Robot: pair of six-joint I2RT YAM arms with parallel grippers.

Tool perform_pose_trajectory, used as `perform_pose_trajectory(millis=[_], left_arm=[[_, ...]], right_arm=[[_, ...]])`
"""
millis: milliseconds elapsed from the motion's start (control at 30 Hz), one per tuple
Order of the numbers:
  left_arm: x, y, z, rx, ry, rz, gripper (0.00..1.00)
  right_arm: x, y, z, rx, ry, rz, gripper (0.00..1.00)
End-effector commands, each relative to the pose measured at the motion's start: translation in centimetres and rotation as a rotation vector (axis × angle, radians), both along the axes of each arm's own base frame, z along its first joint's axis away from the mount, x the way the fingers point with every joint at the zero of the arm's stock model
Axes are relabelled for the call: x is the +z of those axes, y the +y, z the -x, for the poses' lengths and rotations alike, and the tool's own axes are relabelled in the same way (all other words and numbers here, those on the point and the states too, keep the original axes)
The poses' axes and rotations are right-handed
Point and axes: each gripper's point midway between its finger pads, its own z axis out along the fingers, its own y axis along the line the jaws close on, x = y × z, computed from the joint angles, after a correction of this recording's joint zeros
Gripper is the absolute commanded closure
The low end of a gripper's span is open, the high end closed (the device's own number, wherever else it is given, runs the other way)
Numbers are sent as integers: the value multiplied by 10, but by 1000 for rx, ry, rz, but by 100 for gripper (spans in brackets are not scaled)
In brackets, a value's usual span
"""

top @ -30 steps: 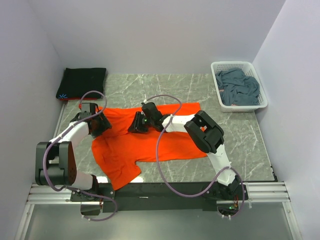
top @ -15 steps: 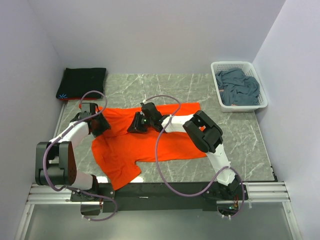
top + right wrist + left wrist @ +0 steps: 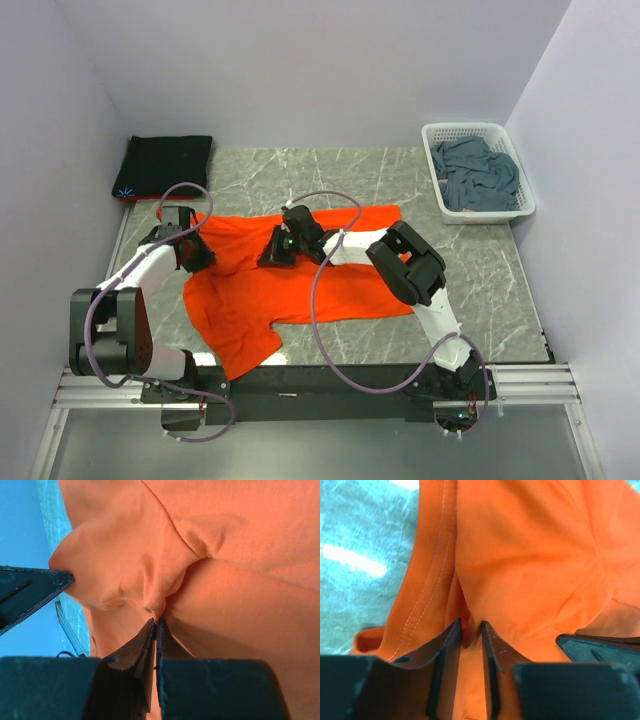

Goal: Fold and stack the t-shirts
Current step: Fold the tshirt

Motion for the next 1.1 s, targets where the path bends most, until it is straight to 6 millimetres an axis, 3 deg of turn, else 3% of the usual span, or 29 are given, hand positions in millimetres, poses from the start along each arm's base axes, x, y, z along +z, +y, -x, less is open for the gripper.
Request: perform_pose_trajectory(millis=[0,267,567,767,900,1067], left_arm=[[19,3,-5,25,-28,-6,74],[26,2,1,39,17,3,85],[29,8,21,62,98,-22,80],[24,9,26,100,39,-18,56],[25,3,19,66,-66,7,29],[20,0,10,20,-115,10,24]], right_arm=[[36,5,-3,9,-51,-35,95],[50,3,0,28,-53,-20,95],[58,3,6,60,-26,-1,93],[47,6,9,86,5,13,91],[44,6,9,88,10,6,90],[43,7,10,94,15,5,90]])
